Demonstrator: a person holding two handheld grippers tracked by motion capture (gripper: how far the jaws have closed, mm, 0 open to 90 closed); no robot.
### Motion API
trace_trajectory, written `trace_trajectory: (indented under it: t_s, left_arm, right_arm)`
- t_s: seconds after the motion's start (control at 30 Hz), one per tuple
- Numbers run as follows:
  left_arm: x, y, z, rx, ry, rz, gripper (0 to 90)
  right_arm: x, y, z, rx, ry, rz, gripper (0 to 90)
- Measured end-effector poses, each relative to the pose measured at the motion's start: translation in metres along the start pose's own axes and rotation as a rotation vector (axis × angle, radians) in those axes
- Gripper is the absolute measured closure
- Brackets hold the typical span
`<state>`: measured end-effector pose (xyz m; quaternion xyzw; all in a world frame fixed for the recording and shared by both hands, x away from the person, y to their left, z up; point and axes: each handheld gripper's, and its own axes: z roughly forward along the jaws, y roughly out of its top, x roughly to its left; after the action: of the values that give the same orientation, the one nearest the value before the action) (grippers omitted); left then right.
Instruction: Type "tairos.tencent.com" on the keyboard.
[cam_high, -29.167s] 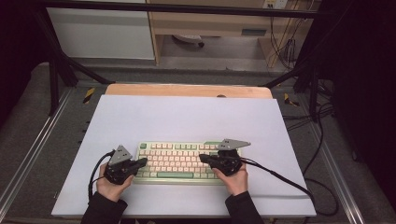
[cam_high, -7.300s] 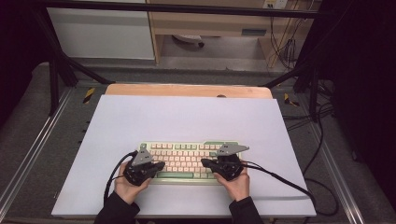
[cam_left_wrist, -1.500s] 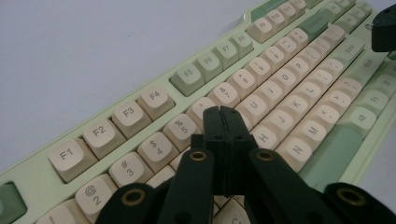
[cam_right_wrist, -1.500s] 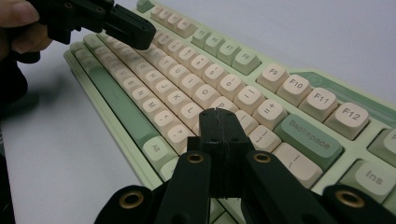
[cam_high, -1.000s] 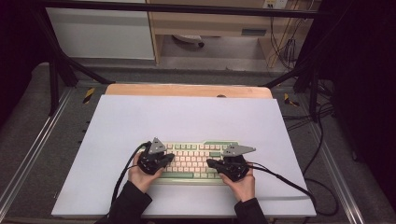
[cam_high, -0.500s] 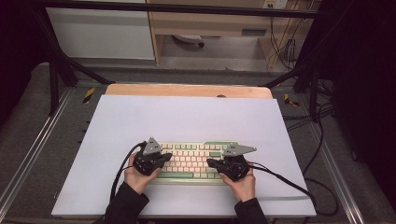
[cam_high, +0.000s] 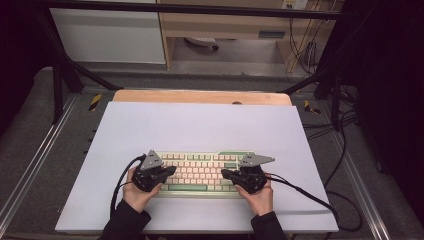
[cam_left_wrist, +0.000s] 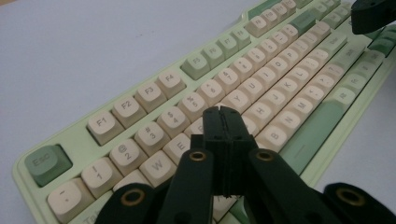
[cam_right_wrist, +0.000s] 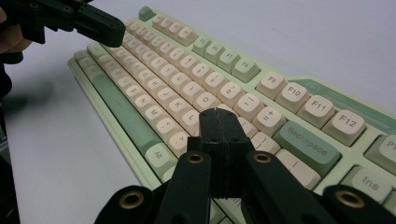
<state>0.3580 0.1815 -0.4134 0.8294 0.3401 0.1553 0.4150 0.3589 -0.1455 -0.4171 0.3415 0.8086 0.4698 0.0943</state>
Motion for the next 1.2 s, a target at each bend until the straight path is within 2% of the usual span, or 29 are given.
trace_trajectory:
  t_s: [0.43, 0.87, 1.2]
  left_arm:
    - [0.008, -0.013, -0.015, -0.007, 0.013, -0.017, 90.0]
    - [0.016, -0.023, -0.023, -0.018, 0.021, -0.044, 90.0]
    - [0.02, -0.027, -0.023, -0.019, 0.026, -0.059, 90.0]
  right_arm:
    - [0.003, 0.004, 0.006, 0.0, 0.014, -0.001, 90.0]
    - [0.014, 0.004, 0.03, 0.048, 0.053, -0.019, 90.0]
    - [0.016, -0.002, 0.035, 0.083, 0.047, -0.025, 90.0]
